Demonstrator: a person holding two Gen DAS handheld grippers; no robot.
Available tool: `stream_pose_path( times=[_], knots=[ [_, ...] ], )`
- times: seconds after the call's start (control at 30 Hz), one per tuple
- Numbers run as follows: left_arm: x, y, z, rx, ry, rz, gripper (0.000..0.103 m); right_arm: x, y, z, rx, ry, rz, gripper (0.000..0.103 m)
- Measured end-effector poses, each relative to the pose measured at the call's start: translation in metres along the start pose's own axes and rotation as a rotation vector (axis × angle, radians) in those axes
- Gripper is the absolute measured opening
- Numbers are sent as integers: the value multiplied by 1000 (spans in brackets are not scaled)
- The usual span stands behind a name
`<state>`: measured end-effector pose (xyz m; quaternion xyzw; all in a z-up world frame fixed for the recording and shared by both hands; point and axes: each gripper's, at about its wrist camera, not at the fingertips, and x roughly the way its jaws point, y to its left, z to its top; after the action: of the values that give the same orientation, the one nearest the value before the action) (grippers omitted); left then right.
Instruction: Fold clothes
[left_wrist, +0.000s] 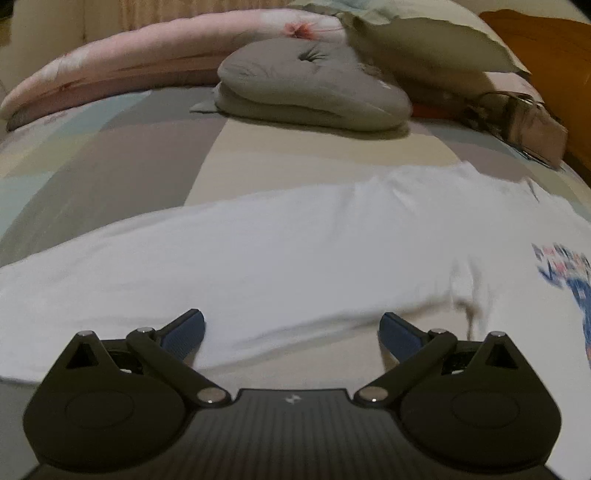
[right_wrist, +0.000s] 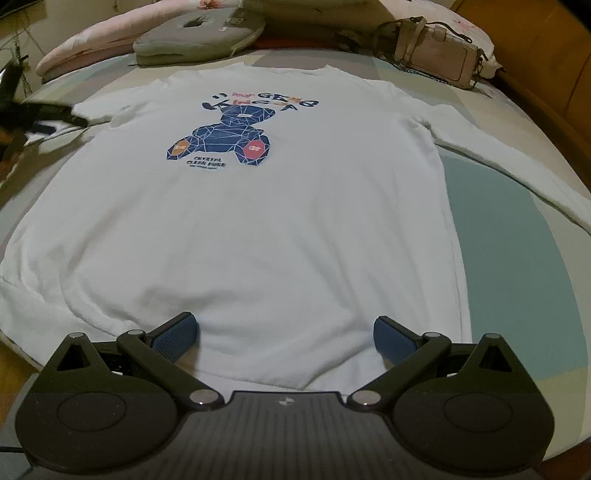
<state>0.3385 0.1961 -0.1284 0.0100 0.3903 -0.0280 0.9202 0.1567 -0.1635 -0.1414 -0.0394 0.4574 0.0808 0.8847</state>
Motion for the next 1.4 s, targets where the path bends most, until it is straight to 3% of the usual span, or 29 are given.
stream_pose_path(
  times=[0.13,0.3,0.53,0.67,0.73,0.9,1.0,1.1,1.23,1.4],
  knots=[
    [-24,-10,-15,75,7,-17,101,0,0,0,11,4,-6,103],
    [-57,-29,-20,94,-75,-60,101,0,-2,-1,48,-2,0,103],
    [-97,-92,-23,195,-156,-147,102,-1,-7,0,30,-4,38,103],
    [-110,-128,-26,268,-182,-158,102,-11,-28,15,89,-19,74,103],
    [-115,-146,-28,299,-189,-149,102,-17,-48,31,115,-59,66,103],
    [-115,-171,-33,304,-164,-130,102,-10,-116,110,198,-112,-130,103],
    [-113,-174,-35,284,-157,-120,102,16,-159,167,267,-86,-199,103],
    [-112,-173,-35,248,-143,-145,102,60,-198,213,346,-36,-191,103],
    [-110,-172,-38,220,-143,-140,102,118,-227,243,432,68,-206,103],
    [-99,-167,-40,212,-128,-127,102,157,-232,251,468,135,-271,103]
  ],
)
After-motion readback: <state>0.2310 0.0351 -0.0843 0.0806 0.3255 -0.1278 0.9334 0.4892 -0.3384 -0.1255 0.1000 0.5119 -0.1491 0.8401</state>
